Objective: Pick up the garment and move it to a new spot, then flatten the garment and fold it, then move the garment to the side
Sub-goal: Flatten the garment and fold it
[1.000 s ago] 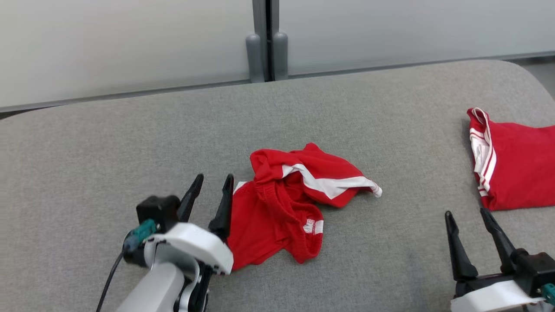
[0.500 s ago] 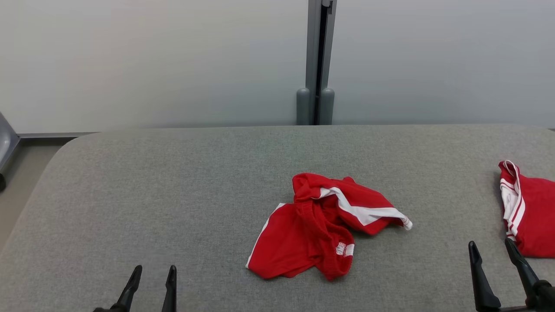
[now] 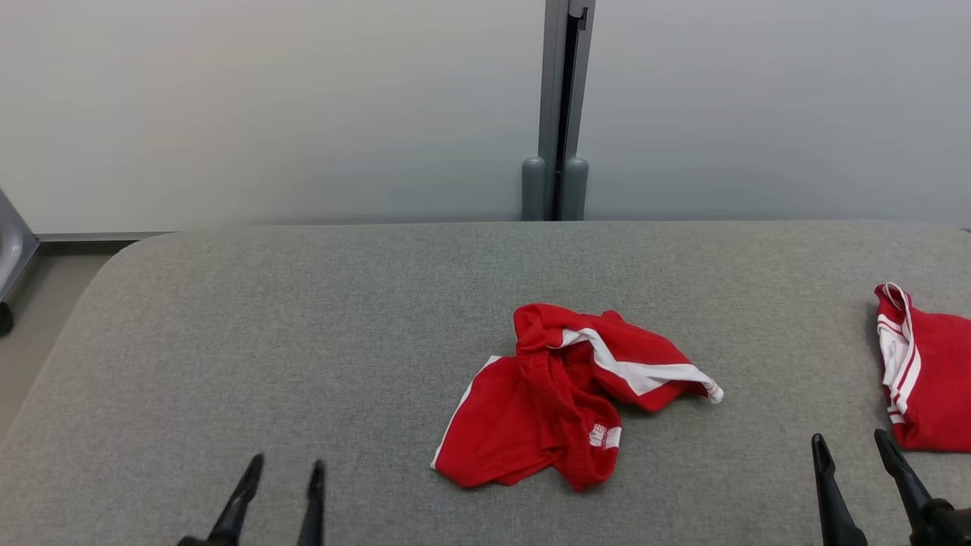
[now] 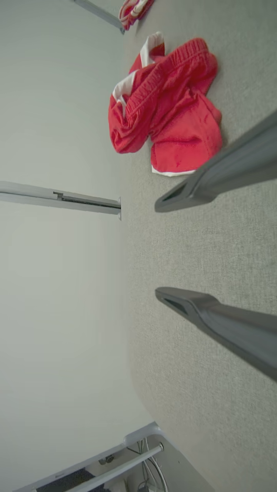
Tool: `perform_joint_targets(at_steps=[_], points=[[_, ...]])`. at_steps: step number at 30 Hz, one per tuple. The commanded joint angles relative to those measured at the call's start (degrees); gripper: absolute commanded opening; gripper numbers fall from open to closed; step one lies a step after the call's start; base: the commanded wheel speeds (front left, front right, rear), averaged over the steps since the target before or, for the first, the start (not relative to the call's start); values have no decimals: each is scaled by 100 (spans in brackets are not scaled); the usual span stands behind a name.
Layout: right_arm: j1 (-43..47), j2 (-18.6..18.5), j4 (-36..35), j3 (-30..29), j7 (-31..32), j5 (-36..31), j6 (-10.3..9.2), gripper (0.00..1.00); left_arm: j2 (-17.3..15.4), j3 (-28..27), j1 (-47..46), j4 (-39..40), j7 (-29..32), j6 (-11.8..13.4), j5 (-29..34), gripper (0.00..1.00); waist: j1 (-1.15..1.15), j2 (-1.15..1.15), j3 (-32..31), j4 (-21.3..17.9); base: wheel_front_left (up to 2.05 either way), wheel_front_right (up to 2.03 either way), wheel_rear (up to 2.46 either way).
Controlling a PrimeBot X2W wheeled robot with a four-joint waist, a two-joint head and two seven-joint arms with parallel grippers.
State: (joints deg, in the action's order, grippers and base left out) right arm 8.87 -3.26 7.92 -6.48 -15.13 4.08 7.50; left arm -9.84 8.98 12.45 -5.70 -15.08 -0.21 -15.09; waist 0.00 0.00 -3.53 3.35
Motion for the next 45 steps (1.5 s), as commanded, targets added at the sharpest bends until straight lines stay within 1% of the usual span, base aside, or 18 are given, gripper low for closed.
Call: perform_joint_targets(at_steps=[1,4,6,9,12,14,19,20,22,26,28,31,32,33,34,38,40,45], points=[[-64,-9,-28,-4,-1,27,-1,100,110,198,-311,177,-9,-138,178,100,0,0,46,-40,0,0,0],[-137,-6,-46,40,-1,49,-1,100,268,780,-710,319,63,-373,432,100,0,0,115,-142,0,0,0],[-199,-5,-60,98,-1,52,-1,100,408,1284,-1092,401,342,-506,529,100,0,0,175,-242,0,0,0],[-320,-6,-95,197,-1,71,-1,100,590,1994,-1669,395,820,-599,503,100,0,0,317,-440,0,0,0],[-501,-2,-115,332,-1,104,-1,100,649,2588,-2196,39,1416,-628,478,100,0,0,590,-712,0,0,0],[-677,3,-116,441,-1,154,-1,100,660,2894,-2622,-288,1781,-553,568,100,0,0,832,-912,0,0,0],[-984,12,-10,563,0,280,-1,100,674,3423,-3300,-1249,2382,3,364,100,0,0,1271,-1373,0,0,0],[-984,12,-10,563,0,280,-1,100,674,3423,-3300,-1249,2382,3,364,100,0,0,1271,-1373,0,0,0],[-1043,19,43,568,-1,342,-1,100,674,3573,-3506,-1598,2513,202,326,100,0,0,1365,-1505,0,0,0],[-1074,27,111,540,-1,472,-1,100,670,3792,-3761,-2124,2785,473,207,100,0,0,1484,-1635,0,0,0],[-1076,28,123,535,-1,532,-1,100,673,3839,-3829,-2411,2871,575,213,100,0,0,1497,-1651,0,0,0],[-1082,28,137,517,-1,613,-1,100,667,3886,-3872,-2815,3072,543,144,100,0,0,1489,-1626,0,0,0],[-1088,27,144,518,-1,626,-1,100,647,3914,-3896,-2910,3107,523,166,46,0,0,1474,-1610,0,0,0],[-1084,27,144,521,-1,641,-1,100,638,3920,-3908,-2975,3110,480,142,5,0,0,1454,-1589,0,0,0],[-1077,27,143,516,-1,648,-1,100,630,3900,-3895,-3012,3108,443,61,0,0,0,1433,-1565,0,0,0],[-1026,26,125,468,-1,653,-1,100,675,3741,-3928,-2599,2919,283,-393,0,0,0,1346,-1439,0,0,0],[-959,23,128,433,-1,619,-1,100,704,3615,-4049,-2169,2729,344,-628,0,0,0,1283,-1351,0,0,0],[-823,22,109,330,-1,537,-1,100,680,3122,-4294,-838,2373,493,-1563,0,0,0,1082,-1119,0,0,0]])
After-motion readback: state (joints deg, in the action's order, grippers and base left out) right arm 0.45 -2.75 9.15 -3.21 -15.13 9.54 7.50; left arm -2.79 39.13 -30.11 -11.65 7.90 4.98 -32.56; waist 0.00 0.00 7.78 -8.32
